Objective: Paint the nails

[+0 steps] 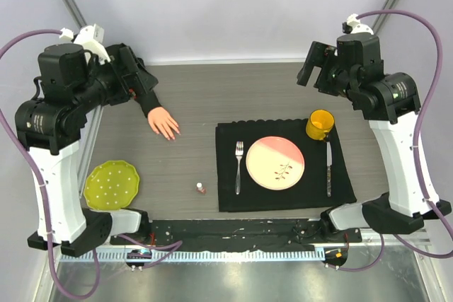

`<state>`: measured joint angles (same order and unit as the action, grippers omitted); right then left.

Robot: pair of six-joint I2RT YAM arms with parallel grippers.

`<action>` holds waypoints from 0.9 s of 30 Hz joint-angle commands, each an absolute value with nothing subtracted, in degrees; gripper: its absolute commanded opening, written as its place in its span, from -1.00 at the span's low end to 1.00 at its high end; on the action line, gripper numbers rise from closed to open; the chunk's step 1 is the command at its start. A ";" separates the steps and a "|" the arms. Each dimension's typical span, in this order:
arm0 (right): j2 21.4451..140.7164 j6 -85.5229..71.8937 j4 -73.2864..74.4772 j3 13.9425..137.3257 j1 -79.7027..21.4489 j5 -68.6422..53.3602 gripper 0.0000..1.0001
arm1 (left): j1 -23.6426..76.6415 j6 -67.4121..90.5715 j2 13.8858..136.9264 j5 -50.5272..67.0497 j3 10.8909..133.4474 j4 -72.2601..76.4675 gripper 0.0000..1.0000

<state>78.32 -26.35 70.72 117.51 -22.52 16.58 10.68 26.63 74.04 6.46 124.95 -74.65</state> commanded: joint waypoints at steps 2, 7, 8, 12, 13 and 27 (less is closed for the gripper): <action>79.27 -26.81 71.54 117.77 -22.50 19.94 0.99 | 10.37 25.93 72.07 8.79 124.63 -77.43 0.96; 80.33 -28.12 70.75 113.31 -22.50 23.55 0.99 | 10.28 26.54 71.90 11.16 121.30 -77.78 0.90; 81.12 -28.56 70.66 112.60 -22.50 24.16 0.99 | 10.28 26.80 71.63 11.25 120.51 -77.61 0.89; 81.22 -30.94 69.79 109.87 -22.59 24.71 0.99 | 10.37 27.60 67.78 12.13 111.03 -73.33 0.84; 80.34 -30.59 68.31 107.08 -22.59 23.31 0.99 | 10.28 27.68 66.55 11.87 108.57 -72.08 0.80; 77.08 -27.95 48.35 86.16 -44.36 8.69 0.99 | 29.78 35.51 51.42 -4.83 78.32 -59.41 0.67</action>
<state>77.41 -28.60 55.00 91.13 -36.67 9.56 24.53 33.95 53.89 0.03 83.64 -64.64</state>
